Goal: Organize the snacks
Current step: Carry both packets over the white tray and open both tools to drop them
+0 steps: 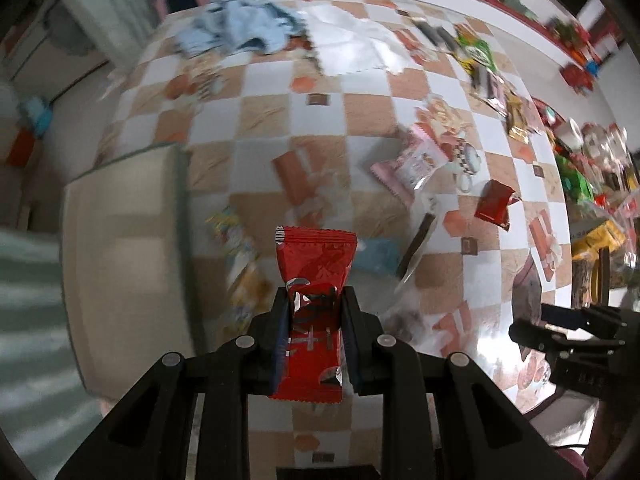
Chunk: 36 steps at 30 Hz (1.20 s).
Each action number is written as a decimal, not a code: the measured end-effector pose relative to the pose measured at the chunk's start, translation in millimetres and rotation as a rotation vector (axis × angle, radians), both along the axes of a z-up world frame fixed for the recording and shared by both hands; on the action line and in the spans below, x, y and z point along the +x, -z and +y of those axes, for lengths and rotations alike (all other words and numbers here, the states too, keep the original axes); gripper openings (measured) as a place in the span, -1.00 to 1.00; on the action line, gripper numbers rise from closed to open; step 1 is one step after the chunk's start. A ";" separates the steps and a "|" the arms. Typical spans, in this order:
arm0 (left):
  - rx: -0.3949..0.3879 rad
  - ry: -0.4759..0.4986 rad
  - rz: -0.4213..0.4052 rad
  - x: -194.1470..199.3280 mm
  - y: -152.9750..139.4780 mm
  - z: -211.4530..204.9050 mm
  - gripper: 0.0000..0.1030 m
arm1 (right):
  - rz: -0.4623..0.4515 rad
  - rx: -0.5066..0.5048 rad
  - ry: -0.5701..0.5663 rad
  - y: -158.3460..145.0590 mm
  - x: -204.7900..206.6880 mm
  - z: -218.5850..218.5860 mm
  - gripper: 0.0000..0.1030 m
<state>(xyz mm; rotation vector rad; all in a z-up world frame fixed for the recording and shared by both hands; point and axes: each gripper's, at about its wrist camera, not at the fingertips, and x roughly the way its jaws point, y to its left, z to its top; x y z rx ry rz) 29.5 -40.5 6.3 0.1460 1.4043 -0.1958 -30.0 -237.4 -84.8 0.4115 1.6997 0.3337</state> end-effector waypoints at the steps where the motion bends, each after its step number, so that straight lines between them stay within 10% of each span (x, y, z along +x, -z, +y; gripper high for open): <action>1: 0.000 -0.020 -0.002 -3.5 -2.1 5.6 -0.48 | -0.009 0.005 -0.014 0.8 6.8 6.7 0.08; 11: 0.014 -0.184 -0.006 -25.1 -12.4 82.9 -0.48 | -0.066 0.021 -0.097 -23.9 27.5 46.9 0.08; 36: -0.029 -0.142 0.111 -12.1 44.3 223.8 -0.48 | -0.078 0.034 -0.309 -58.3 41.4 259.4 0.08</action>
